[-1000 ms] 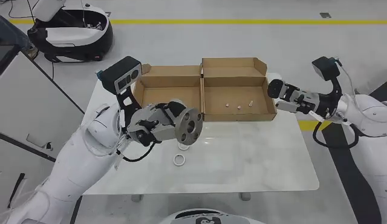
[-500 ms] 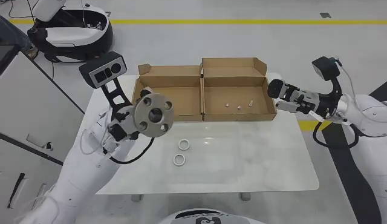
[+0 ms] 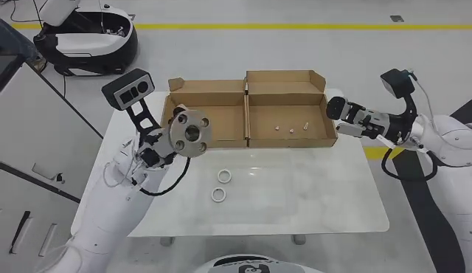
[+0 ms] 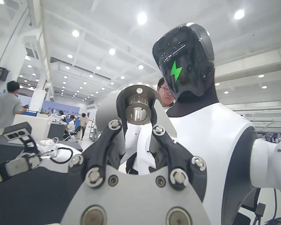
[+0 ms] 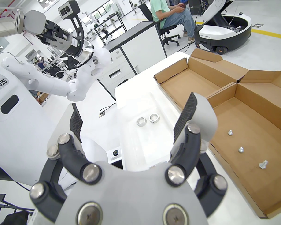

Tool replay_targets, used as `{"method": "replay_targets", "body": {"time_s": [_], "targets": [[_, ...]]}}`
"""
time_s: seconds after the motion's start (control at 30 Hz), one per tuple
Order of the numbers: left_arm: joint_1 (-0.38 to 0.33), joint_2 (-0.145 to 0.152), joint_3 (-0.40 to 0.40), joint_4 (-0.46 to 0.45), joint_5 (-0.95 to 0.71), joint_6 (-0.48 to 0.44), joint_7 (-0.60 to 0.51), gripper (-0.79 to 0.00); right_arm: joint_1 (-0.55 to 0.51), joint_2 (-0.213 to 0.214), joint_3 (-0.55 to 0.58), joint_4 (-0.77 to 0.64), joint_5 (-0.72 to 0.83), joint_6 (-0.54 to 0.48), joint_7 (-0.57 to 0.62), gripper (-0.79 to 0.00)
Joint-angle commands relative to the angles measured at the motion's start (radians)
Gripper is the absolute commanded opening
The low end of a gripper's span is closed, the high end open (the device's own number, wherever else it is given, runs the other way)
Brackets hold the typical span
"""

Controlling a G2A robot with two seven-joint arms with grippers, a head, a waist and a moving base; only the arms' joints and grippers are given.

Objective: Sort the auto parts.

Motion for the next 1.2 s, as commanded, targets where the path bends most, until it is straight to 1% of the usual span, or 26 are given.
{"method": "replay_targets", "body": {"time_s": [0.0, 0.13, 0.23, 0.33, 0.5, 0.6, 0.83, 0.93, 1.1, 1.17], "targets": [[-0.001, 0.001, -0.002, 0.014, 0.075, 0.001, -0.001, -0.785, 0.000, 0.000, 0.000, 0.000, 0.000, 0.000, 0.000, 0.000], [0.003, 0.000, -0.005, 0.021, 0.103, 0.000, 0.002, -0.785, 0.000, 0.000, 0.000, 0.000, 0.000, 0.000, 0.000, 0.000], [0.005, -0.004, 0.000, 0.006, 0.072, 0.000, 0.021, -0.785, 0.000, 0.000, 0.000, 0.000, 0.000, 0.000, 0.000, 0.000], [0.006, -0.013, 0.004, -0.030, -0.025, 0.000, 0.042, -0.785, 0.000, 0.000, 0.000, 0.000, 0.000, 0.000, 0.000, 0.000], [0.021, -0.034, -0.012, -0.060, -0.212, 0.000, 0.000, -0.785, 0.000, 0.000, 0.000, 0.000, 0.000, 0.000, 0.000, 0.000], [0.027, -0.048, -0.027, -0.080, -0.271, 0.000, 0.000, -0.785, 0.000, 0.000, 0.000, 0.000, 0.000, 0.000, 0.000, 0.000], [0.044, -0.065, -0.048, -0.078, -0.222, 0.000, 0.000, -0.785, 0.000, 0.000, 0.000, 0.000, 0.000, 0.000, 0.000, 0.000], [0.054, -0.063, -0.050, -0.072, -0.159, 0.000, 0.000, -0.785, 0.000, 0.000, 0.000, 0.000, 0.000, 0.000, 0.000, 0.000], [0.072, -0.051, -0.057, -0.035, -0.071, 0.014, -0.015, -0.785, 0.000, 0.000, 0.000, 0.000, 0.000, 0.000, 0.000, 0.000], [0.075, -0.046, -0.063, -0.037, -0.041, 0.018, -0.018, -0.785, 0.000, 0.000, 0.000, 0.000, 0.000, 0.000, 0.000, 0.000]]}}
